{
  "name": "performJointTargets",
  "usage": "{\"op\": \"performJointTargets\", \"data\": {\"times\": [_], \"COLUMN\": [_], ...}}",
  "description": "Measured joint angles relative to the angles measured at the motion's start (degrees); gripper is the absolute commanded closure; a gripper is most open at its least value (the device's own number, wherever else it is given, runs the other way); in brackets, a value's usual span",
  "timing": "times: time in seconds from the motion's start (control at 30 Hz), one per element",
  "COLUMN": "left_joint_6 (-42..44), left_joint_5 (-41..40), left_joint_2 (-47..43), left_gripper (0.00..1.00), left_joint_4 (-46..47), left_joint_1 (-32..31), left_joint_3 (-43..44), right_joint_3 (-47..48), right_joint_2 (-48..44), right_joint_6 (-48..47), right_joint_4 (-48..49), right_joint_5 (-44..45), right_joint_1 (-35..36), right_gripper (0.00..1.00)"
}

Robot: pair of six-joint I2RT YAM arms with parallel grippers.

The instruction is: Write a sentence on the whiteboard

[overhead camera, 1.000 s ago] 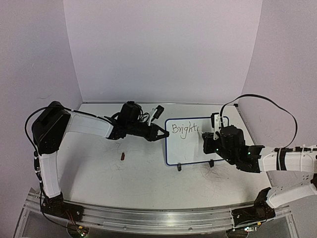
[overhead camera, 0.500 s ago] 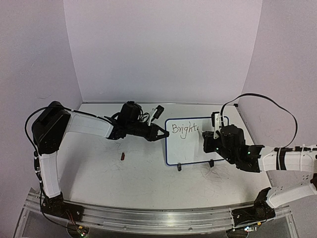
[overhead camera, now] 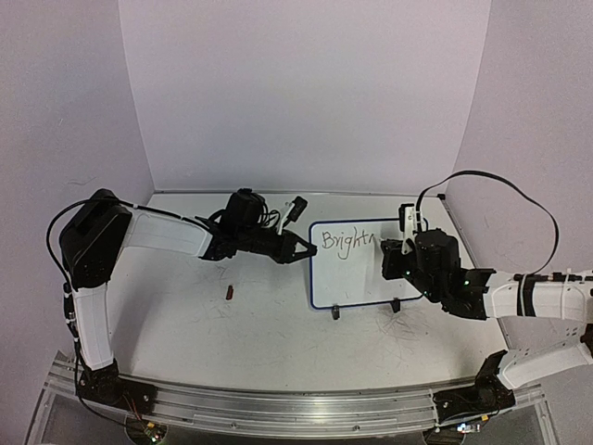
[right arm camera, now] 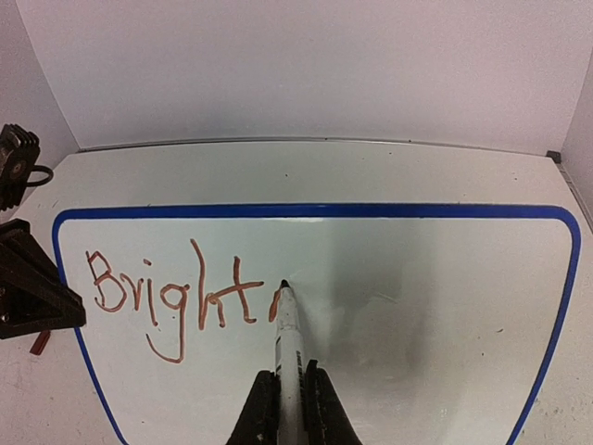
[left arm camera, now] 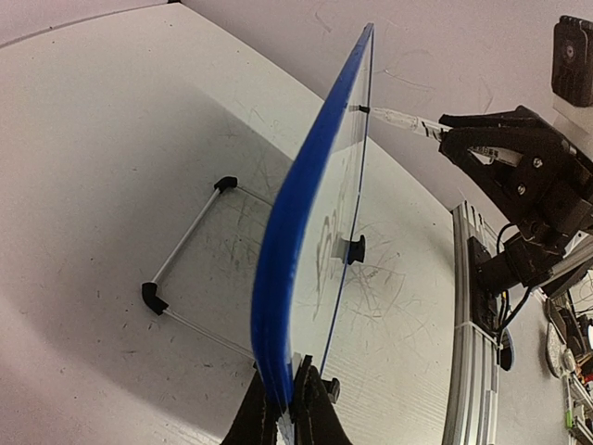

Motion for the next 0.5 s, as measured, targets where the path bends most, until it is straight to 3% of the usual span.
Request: {"op": "performJointTargets", "data": {"times": [0.5], "left_joint_6": [0.02], "left_joint_5": [0.07], "left_joint_2": [0.00], "left_gripper": [1.00], "left_joint_4": [-0.02], "left_joint_1": [-0.02], "left_joint_3": [0.00], "right_joint_3": [-0.81], "right_joint_2": [-1.76], "right_joint_6": [1.52], "right_joint_4": [-3.23], "right_joint_5": [-1.11], "right_joint_1": [-0.50], "right_gripper": [1.00]}}
